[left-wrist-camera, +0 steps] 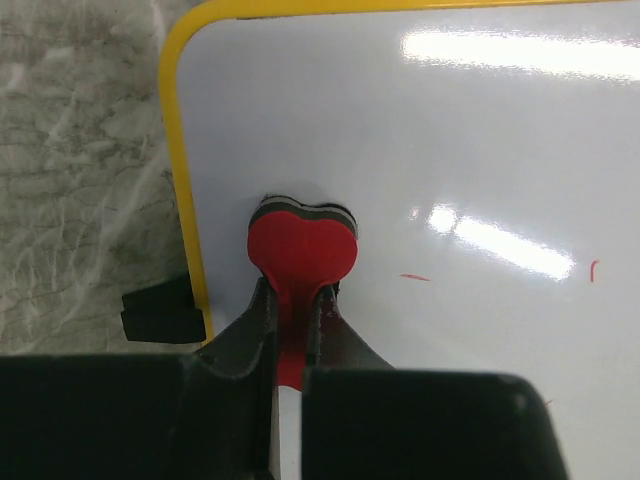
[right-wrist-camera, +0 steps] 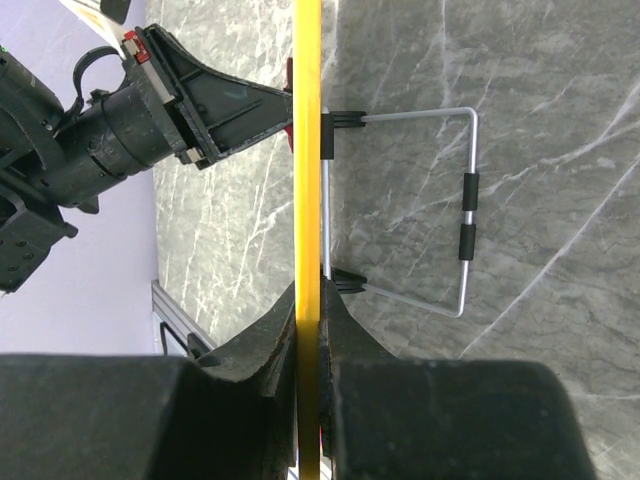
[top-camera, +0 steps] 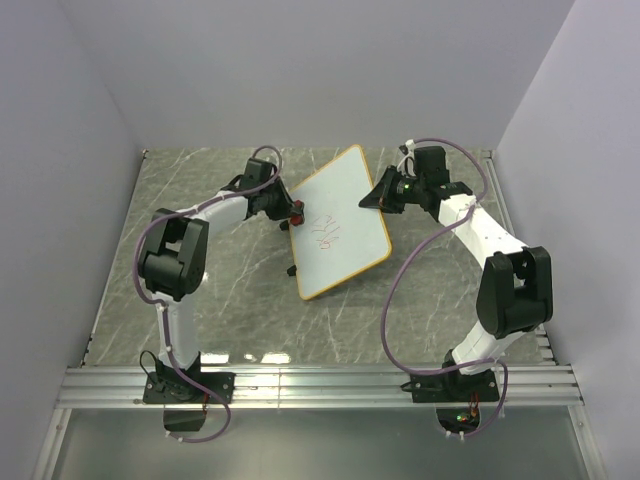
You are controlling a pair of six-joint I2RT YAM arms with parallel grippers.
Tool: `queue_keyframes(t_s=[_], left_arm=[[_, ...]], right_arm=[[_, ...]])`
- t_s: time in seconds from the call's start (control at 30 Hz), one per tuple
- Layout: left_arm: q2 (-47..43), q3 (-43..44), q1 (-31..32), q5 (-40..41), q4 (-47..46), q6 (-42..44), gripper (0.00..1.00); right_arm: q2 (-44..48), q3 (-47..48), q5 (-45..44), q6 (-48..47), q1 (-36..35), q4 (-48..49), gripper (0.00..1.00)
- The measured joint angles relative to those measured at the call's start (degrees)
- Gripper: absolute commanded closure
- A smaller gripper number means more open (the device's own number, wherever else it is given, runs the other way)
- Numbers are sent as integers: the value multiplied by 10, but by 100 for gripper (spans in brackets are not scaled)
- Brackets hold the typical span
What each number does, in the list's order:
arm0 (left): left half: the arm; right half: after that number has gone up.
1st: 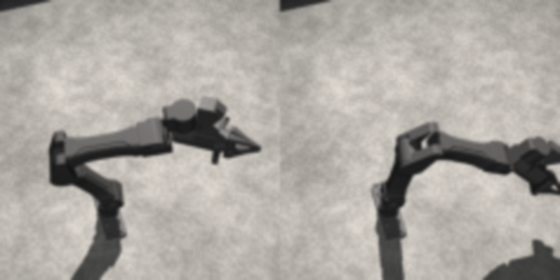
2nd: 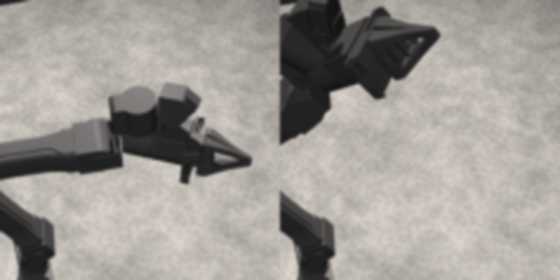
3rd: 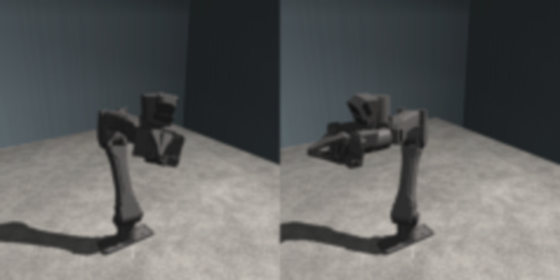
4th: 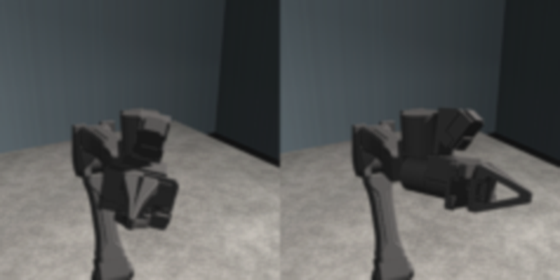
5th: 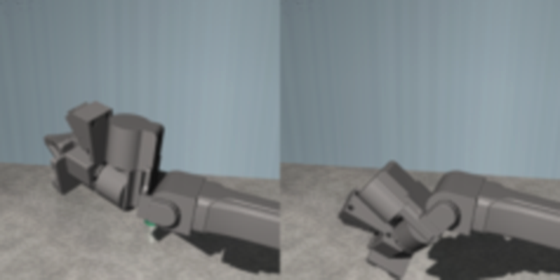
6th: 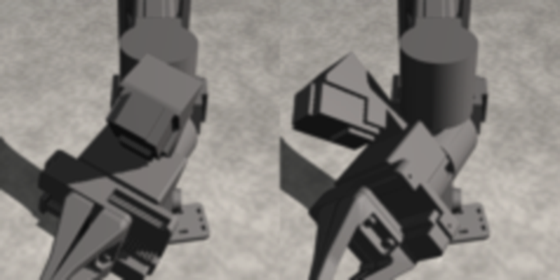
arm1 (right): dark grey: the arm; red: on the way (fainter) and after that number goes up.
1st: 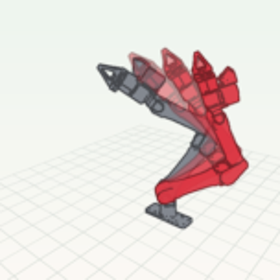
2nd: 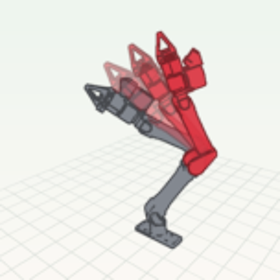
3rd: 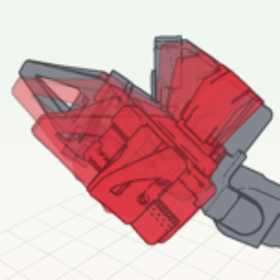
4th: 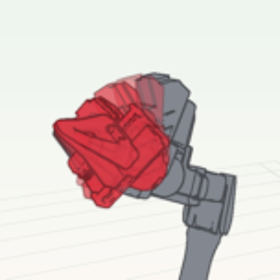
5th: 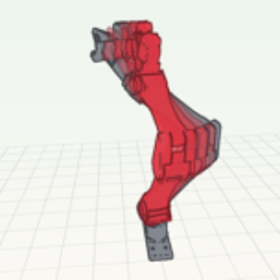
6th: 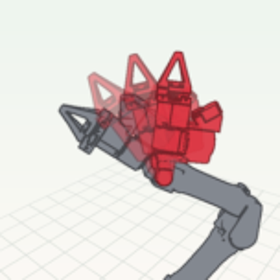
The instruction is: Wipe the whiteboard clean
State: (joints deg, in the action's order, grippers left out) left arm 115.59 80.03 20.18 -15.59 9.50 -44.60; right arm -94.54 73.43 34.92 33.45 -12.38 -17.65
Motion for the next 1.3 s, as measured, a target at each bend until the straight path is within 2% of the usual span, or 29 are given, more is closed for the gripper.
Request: queue_keyframes(t_s=[0.2,0.33,0.5,0.63,0.83,1.13,1.3], left_arm=[[5,40,18,34,50,20,100],[41,157,45,45,132,34,100],[99,330,91,26,174,34,100],[108,373,119,15,169,33,100],[71,286,120,12,94,20,100],[-58,3,107,18,-35,6,100],[-92,-99,101,21,-114,-16,100]], right_arm=[[3,-7,0,2,0,7,100],[7,-16,-1,6,0,16,100],[12,-25,-8,18,-1,18,100],[13,-25,-11,19,-1,16,100],[13,-26,-13,20,-1,12,100],[13,-26,-13,16,-1,13,100],[13,-23,-12,16,-1,12,100]])
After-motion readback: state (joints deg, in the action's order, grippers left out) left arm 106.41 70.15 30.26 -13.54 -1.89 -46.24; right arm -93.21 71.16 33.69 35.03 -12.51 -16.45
